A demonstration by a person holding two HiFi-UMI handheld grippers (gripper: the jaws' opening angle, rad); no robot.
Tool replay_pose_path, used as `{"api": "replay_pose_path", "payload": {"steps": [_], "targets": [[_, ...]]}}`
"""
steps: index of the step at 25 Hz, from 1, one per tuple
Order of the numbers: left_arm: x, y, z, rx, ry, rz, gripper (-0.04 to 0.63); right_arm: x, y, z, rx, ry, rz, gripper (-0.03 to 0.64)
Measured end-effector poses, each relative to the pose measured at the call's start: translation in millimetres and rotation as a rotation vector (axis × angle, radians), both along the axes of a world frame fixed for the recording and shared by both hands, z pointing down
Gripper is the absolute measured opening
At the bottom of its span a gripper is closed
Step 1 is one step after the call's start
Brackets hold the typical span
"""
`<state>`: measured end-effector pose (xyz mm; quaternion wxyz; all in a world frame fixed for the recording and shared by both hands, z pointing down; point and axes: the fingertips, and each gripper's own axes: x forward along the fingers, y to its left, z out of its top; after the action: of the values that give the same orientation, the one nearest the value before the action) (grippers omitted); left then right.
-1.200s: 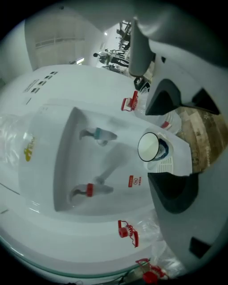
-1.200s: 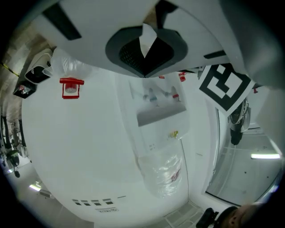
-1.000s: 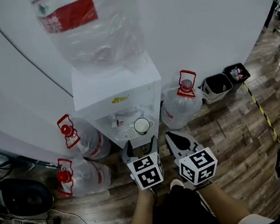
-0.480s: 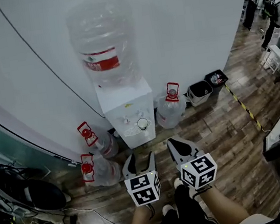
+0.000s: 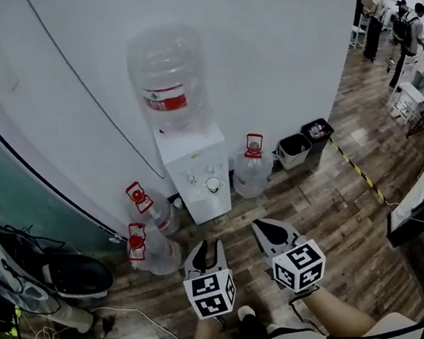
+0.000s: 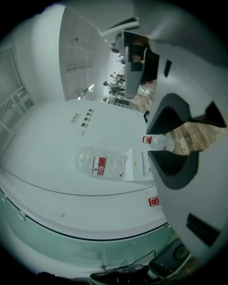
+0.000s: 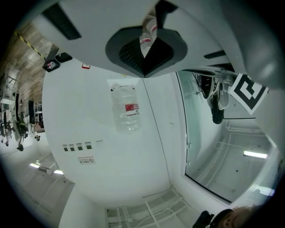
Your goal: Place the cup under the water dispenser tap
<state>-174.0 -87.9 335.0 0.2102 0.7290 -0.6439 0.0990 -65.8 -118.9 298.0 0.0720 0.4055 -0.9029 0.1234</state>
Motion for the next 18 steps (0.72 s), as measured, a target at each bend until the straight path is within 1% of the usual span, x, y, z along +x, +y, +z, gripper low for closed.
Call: {"api": "replay_pose_path", "payload": {"steps": [4,9,15,18], "targets": [[13,41,-12,0.022,-0.032,-0.014,0.102,12,42,-7,0.002,-0.018,-0.032,0.021],[41,88,-21,0.041,-0.063,-0.035,0.057,36,92,-15,0.008,-0.038,-0.064,0.020],[83,132,-30,0.053,-0.091,-0.021,0.051,72,141,-22,0.008,-0.044,-0.078,0.020],[94,148,-37,0.068,-0.109,-0.013,0.051,87,157,-24,0.004,-0.048,-0.063,0.020]]}}
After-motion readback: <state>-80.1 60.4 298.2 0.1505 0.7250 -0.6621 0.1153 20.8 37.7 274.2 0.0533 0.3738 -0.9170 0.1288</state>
